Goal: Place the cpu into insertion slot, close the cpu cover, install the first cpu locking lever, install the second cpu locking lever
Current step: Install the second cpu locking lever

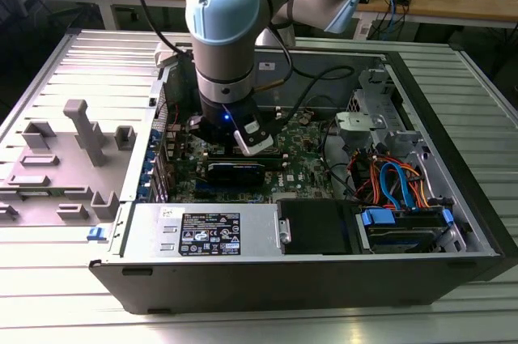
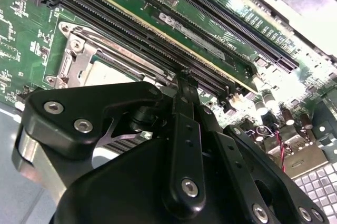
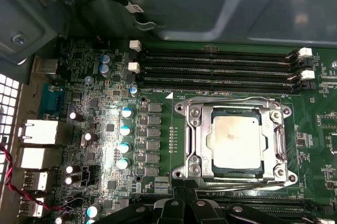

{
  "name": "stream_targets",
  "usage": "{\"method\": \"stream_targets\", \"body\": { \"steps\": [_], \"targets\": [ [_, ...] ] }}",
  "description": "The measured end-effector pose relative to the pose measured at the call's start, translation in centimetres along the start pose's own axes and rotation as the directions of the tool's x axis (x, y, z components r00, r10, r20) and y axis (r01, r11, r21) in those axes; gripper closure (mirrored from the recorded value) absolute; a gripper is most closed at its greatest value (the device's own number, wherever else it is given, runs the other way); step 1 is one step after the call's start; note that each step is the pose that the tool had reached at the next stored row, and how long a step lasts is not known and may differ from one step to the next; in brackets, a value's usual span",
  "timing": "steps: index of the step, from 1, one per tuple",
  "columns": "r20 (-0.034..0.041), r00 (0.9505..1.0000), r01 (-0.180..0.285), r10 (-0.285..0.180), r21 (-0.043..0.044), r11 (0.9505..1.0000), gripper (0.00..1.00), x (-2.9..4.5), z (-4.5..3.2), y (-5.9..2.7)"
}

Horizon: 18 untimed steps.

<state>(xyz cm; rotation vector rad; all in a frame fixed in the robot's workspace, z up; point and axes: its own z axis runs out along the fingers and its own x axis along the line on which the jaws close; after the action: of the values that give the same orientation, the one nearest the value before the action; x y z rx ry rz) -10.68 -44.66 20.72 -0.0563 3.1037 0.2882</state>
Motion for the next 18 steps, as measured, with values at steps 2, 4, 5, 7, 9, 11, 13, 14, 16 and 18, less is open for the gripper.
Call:
{"method": "stream_targets", "body": {
  "steps": [2, 4, 5, 7, 9, 11, 13, 14, 16, 18],
  "targets": [
    [0.0001, 1.0, 0.0, 0.0, -0.0029, 1.0, 0.89, 0.03, 0.01, 0.0],
    [0.0002, 1.0, 0.0, 0.0, -0.005, 1.0, 0.89, 0.03, 0.02, 0.0],
    [0.0002, 1.0, 0.0, 0.0, -0.0056, 1.0, 0.89, 0.03, 0.03, 0.0],
    [0.0002, 1.0, 0.0, 0.0, -0.0065, 1.0, 0.89, 0.03, 0.04, -0.01],
    [0.0003, 1.0, 0.0, 0.0, -0.0073, 1.0, 0.89, 0.04, 0.07, -0.01],
    [0.0002, 1.0, 0.0, 0.0, -0.0107, 0.9999, 0.89, 0.08, 0.12, -0.03],
    [0.0005, 1.0, -0.001, 0.001, -0.0148, 0.9999, 0.89, 0.1, 0.19, -0.03],
    [0.0006, 1.0, -0.001, 0.001, -0.0159, 0.9999, 0.89, 0.09, 0.22, -0.04],
    [0.0006, 1.0, -0.001, 0.001, -0.0191, 0.9998, 0.89, 0.1, 0.26, -0.05],
    [0.0007, 1.0, -0.001, 0.001, -0.0224, 0.9997, 0.89, 0.1, 0.29, -0.05]
  ]
}}
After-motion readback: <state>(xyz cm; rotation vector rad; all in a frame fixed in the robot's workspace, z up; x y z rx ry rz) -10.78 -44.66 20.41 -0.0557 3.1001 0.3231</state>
